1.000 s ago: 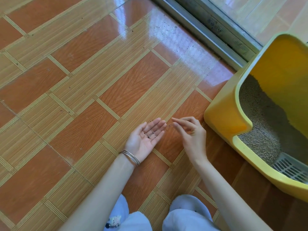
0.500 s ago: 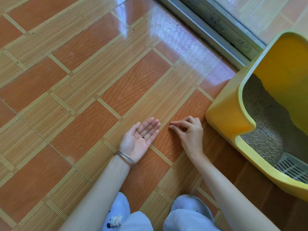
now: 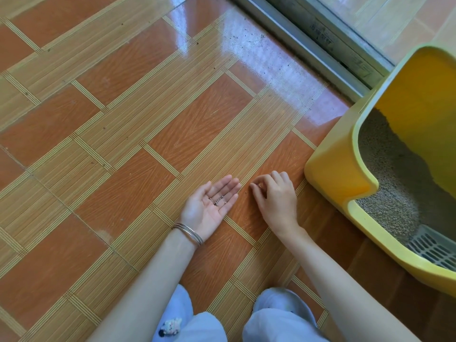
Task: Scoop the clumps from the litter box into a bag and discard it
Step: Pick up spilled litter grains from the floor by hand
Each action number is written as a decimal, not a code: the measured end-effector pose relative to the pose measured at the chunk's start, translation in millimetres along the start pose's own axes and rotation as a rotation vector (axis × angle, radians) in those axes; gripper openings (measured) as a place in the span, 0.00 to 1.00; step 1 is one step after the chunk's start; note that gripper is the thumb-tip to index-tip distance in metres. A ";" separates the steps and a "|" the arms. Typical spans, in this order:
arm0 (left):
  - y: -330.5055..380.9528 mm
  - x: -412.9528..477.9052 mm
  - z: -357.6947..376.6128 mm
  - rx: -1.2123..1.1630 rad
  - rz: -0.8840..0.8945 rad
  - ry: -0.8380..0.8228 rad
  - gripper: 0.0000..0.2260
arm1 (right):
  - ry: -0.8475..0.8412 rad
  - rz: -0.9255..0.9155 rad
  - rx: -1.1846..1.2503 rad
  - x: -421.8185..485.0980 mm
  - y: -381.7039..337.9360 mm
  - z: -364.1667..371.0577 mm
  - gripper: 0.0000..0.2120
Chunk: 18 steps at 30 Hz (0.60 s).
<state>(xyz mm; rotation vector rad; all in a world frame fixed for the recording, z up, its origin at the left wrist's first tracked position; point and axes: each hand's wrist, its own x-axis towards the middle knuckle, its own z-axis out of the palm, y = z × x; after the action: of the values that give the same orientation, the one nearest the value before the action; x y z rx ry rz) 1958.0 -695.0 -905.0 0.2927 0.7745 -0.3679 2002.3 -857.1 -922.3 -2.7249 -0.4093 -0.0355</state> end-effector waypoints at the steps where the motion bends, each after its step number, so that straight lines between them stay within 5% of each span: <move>1: -0.6 -0.1 0.4 0.004 0.000 0.005 0.18 | -0.023 0.009 0.036 0.3 -1.0 -1.3 0.04; 7: -3.8 -1.3 3.4 0.015 -0.025 0.033 0.17 | -0.080 -0.007 0.458 -5.0 -31.6 -19.8 0.05; 18: 23.5 -10.7 -7.2 -0.063 0.082 0.036 0.17 | 0.007 0.157 0.469 17.2 -31.4 -14.0 0.06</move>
<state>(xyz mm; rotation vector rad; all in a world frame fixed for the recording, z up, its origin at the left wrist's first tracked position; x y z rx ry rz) 1956.5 -668.8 -899.3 0.2712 0.8060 -0.2611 2010.2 -829.9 -896.4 -2.2829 -0.1710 0.0839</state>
